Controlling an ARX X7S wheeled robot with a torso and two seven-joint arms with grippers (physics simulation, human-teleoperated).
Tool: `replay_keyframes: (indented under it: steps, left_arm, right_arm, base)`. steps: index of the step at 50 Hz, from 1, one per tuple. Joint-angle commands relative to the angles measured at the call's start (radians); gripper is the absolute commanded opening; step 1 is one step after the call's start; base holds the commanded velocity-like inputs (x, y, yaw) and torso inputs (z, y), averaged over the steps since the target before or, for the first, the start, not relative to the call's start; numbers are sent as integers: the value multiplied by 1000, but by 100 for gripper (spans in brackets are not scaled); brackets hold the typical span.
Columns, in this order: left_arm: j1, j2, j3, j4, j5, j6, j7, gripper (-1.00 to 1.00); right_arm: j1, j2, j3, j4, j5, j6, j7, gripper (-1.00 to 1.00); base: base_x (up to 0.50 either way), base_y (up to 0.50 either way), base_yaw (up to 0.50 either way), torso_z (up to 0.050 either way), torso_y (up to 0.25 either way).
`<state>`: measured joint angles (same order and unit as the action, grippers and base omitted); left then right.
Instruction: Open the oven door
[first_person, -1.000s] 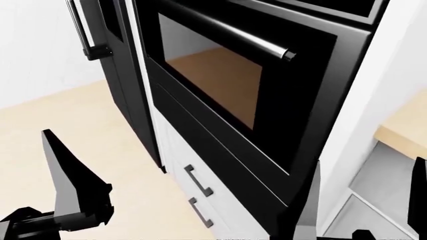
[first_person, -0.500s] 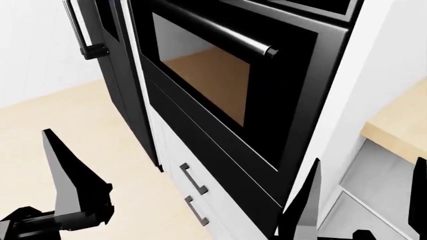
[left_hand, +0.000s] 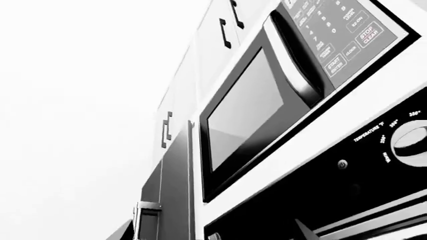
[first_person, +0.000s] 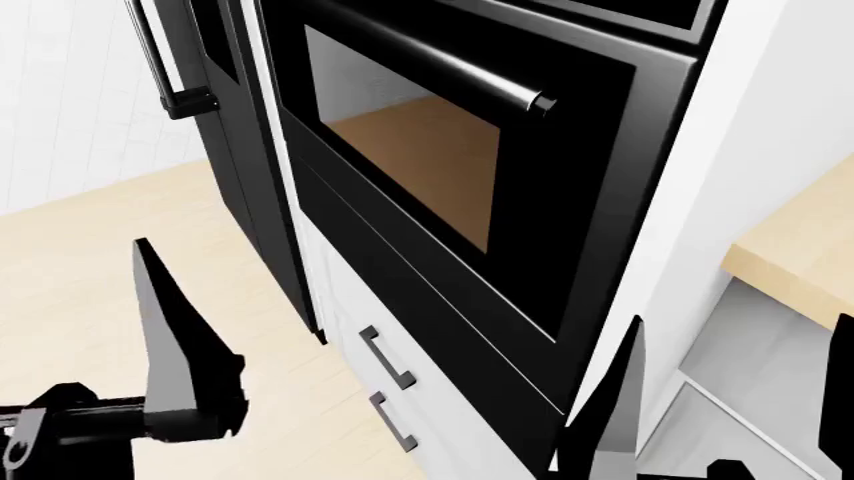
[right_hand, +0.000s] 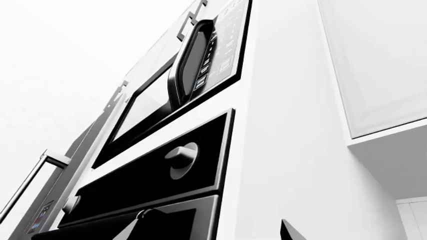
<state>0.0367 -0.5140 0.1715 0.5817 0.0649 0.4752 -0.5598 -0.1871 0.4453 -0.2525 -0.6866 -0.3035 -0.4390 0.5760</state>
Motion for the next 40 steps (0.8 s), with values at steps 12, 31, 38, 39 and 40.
replay_keyframes:
  steps: [12,31,38,39,40]
  left_arm:
    - [-294,-232,99,-180,55,124,292,100]
    - [-584,-310,256,-348,59,242,554,100]
    - [-689,-322,318,-383,7,273,660,100]
    - [-701,-323,327,-388,-1,277,674,100]
    - [-715,-324,336,-393,-8,279,689,100]
  right_arm:
    - [-4,3,-4,-4,0,-1,3,100]
    - [-3,6,-6,1,4,-4,7,100]
    - [-3,7,-6,2,3,-4,9,100]
    - [-3,7,-6,2,3,-5,9,100]
    - [-3,8,-7,3,3,-5,9,100]
  base:
    - [0,0,0,0,0]
    - [0,0,0,0,0]
    - [0,0,0,0,0]
    - [0,0,0,0,0]
    - [0,0,0,0,0]
